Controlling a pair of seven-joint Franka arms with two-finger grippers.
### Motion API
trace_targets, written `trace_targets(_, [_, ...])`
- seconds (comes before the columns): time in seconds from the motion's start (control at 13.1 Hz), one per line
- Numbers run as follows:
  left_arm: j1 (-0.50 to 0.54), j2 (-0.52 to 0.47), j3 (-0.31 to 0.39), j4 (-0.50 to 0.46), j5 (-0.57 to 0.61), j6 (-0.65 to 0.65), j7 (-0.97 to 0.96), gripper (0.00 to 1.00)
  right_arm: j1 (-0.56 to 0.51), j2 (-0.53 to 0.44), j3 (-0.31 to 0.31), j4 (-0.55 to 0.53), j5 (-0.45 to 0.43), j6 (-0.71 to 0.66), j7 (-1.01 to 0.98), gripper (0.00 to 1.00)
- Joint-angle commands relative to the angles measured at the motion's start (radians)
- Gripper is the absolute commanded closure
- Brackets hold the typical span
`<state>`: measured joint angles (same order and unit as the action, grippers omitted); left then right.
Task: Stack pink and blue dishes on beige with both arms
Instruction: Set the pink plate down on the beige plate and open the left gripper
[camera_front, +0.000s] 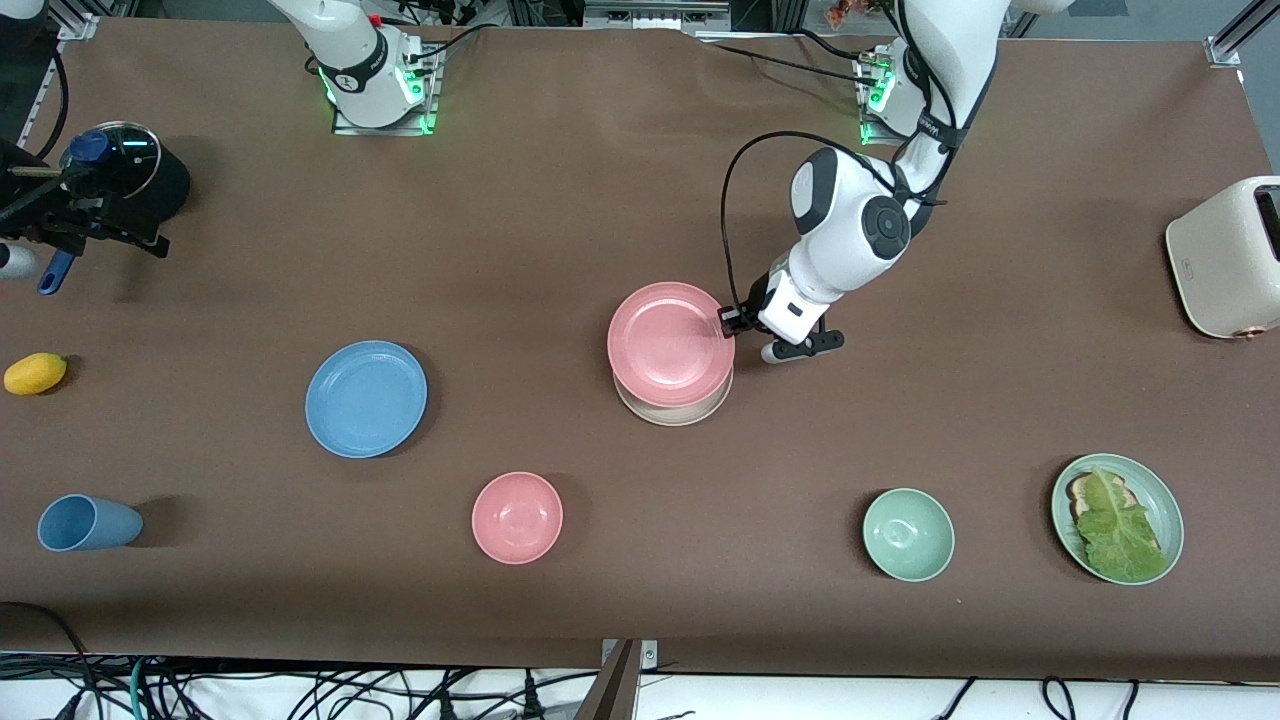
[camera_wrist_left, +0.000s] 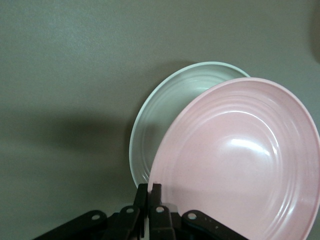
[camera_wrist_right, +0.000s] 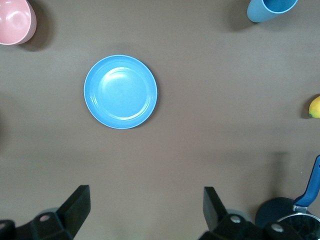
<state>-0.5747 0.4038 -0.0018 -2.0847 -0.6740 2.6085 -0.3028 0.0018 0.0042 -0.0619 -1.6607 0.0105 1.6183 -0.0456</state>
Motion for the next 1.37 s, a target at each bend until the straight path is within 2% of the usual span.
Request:
trace_targets(0.0, [-0.013, 0.023, 0.014, 0.025, 0.068, 0.01, 0.001, 1.0, -0.005, 0.002, 0.002, 0.019, -0.015, -0.009, -0.026, 0.0])
trace_targets(0.38, [-0.014, 0.065, 0.014, 0.04, 0.1, 0.065, 0.001, 1.0, -0.003, -0.004, 0.007, 0.013, -0.034, -0.001, -0.034, 0.0])
trace_targets(1.29, [-0.021, 0.113, 0.02, 0.081, 0.1, 0.068, 0.004, 1.0, -0.003, 0.0, 0.008, 0.016, -0.034, 0.0, -0.034, 0.0])
